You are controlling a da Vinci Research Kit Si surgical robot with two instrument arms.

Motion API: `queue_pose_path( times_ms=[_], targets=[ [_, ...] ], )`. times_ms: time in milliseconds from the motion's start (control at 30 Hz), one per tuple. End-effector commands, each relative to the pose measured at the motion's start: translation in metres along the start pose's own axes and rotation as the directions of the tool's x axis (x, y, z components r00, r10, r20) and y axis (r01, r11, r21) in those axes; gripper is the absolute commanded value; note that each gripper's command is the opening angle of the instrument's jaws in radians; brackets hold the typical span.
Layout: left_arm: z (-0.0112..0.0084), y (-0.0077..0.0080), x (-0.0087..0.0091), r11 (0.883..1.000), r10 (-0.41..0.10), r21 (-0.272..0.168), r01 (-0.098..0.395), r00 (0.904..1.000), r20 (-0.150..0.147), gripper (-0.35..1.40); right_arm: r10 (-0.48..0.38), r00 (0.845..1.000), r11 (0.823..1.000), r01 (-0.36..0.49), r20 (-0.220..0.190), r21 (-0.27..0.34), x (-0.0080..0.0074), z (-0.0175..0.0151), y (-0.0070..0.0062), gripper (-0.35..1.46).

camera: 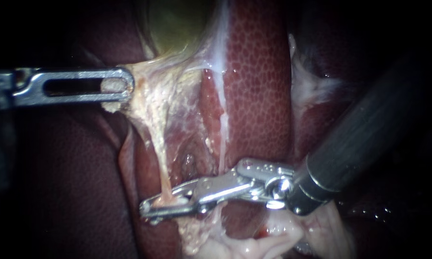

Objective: Going back second clip left tube

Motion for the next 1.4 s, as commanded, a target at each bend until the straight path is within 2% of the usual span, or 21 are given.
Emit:
queue_pose_path(
  times_ms=[33,533,567,600,667,733,800,1067,1267,1400],
  targets=[
    [-0.0001,0.0,0.0,1.0,0.0,0.0,0.0,1.0,0.0,-0.35,0.0,1.0,1.0,0.0,-0.001,-0.001,0.0,0.0,0.0,-0.35],
    [-0.0001,-0.0001,0.0,1.0,0.0,0.0,0.0,1.0,0.0,-0.35,0.001,1.0,1.0,-0.001,-0.002,-0.002,0.0002,0.0003,0.0002,-0.35],
    [-0.0001,-0.0001,0.0,1.0,0.0,0.0,0.0,1.0,0.0,-0.35,0.001,1.0,1.0,-0.001,-0.002,-0.002,0.0003,0.0004,0.0001,-0.24],
    [-0.0001,-0.0001,0.0,1.0,0.0,0.0,0.0,1.0,0.0,-0.35,0.001,1.0,1.0,-0.001,-0.003,-0.003,0.0005,0.0006,0.0002,-0.03],
    [-0.0002,-0.0001,0.0,1.0,0.0,0.0,0.0,1.0,0.0,-0.35,-0.075,0.997,0.996,0.074,-0.012,-0.043,0.001,0.0011,0.0004,0.46],
    [-0.0002,-0.0001,0.0,1.0,0.0,0.0,0.0,1.0,0.0,-0.35,-0.105,0.994,0.99,0.1,-0.041,-0.095,0.0014,0.0016,0.0007,0.6],
    [-0.0002,-0.0001,0.0,1.0,0.0,0.0,0.0,1.0,0.0,-0.35,-0.116,0.992,0.989,0.11,-0.058,-0.096,0.0017,0.0016,0.0008,0.6],
    [-0.0003,-0.0002,0.0,1.0,0.0,0.0,0.0,1.0,0.0,-0.35,-0.149,0.987,0.984,0.143,-0.057,-0.104,0.0019,-0.0002,0.001,0.6],
    [-0.0005,-0.0002,0.0,1.0,0.0,0.0,0.0,1.0,-0.001,-0.35,-0.17,0.984,0.981,0.164,-0.056,-0.1,0.0019,-0.0032,0.0008,0.6],
    [-0.0006,-0.0002,0.0,1.0,0.0,0.001,0.0,1.0,-0.001,-0.35,-0.183,0.981,0.978,0.176,-0.058,-0.107,0.0023,-0.0066,-0.0002,0.6]
  ],
)
